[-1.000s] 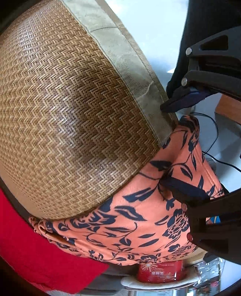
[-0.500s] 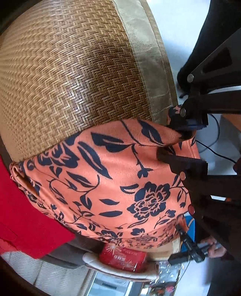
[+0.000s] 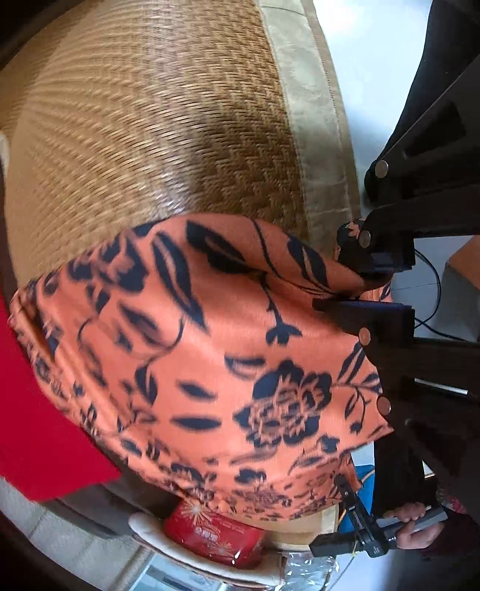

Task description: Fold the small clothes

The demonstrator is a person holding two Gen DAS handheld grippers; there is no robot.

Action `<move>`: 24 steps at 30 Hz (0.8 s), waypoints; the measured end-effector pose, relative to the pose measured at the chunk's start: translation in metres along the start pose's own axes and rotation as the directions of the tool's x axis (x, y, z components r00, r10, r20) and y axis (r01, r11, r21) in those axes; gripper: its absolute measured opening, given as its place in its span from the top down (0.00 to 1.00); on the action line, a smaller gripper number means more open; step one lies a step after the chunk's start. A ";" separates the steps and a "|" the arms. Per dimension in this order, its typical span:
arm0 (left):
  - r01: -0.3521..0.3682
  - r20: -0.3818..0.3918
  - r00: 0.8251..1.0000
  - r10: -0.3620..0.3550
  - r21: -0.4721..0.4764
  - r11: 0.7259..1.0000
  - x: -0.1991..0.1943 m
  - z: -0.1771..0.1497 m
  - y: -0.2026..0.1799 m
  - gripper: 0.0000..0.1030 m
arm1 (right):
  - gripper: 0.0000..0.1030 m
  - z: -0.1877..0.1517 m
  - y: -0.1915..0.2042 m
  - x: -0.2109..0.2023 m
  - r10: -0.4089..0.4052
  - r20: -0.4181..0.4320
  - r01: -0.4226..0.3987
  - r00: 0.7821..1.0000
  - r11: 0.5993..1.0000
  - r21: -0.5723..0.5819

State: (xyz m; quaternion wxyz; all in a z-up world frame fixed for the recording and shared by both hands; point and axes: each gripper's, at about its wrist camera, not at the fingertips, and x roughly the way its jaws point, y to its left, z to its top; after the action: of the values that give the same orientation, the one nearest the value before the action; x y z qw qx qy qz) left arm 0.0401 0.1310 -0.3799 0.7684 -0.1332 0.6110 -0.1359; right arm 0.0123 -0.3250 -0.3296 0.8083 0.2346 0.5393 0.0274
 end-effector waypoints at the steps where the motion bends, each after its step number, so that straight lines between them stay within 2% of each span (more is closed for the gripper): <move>1: 0.013 0.013 1.000 -0.013 0.009 1.000 -0.005 -0.001 -0.002 0.91 | 0.89 -0.001 0.006 -0.005 0.021 0.010 -0.021 1.000 1.000 -0.009; 7: 0.134 0.070 0.988 -0.138 0.058 0.989 -0.043 -0.003 -0.013 0.92 | 0.90 0.003 0.044 -0.033 0.151 0.059 -0.147 0.987 0.987 -0.068; 10: 0.209 0.088 0.973 -0.215 0.073 0.975 -0.063 0.004 -0.018 0.92 | 0.90 0.016 0.054 -0.051 0.233 0.089 -0.228 0.968 0.971 -0.068; 12: 0.266 0.109 0.956 -0.273 0.071 0.961 -0.079 0.013 -0.017 0.92 | 0.90 0.032 0.058 -0.059 0.275 0.110 -0.269 0.955 0.961 -0.069; 14: 0.318 0.141 0.935 -0.324 0.067 0.946 -0.103 0.031 -0.020 0.92 | 0.90 0.048 0.063 -0.069 0.327 0.134 -0.320 0.935 0.945 -0.076; 18: 0.356 0.204 0.908 -0.365 0.081 0.931 -0.137 0.072 -0.025 0.92 | 0.90 0.084 0.062 -0.090 0.379 0.179 -0.369 0.908 0.925 -0.085; 20: 0.376 0.229 0.894 -0.385 0.085 0.923 -0.153 0.103 -0.028 0.92 | 0.90 0.109 0.059 -0.101 0.398 0.212 -0.390 0.893 0.917 -0.080; 24: 0.358 0.278 0.887 -0.369 0.089 0.929 -0.167 0.167 -0.035 0.92 | 0.90 0.171 0.050 -0.112 0.403 0.284 -0.405 0.870 0.913 -0.054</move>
State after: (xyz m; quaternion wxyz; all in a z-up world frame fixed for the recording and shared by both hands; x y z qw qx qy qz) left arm 0.1650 0.1667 -0.1793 0.8127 -0.2501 0.4535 -0.2670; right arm 0.1276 -0.3741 -0.1606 0.8538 0.3463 0.3548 0.1591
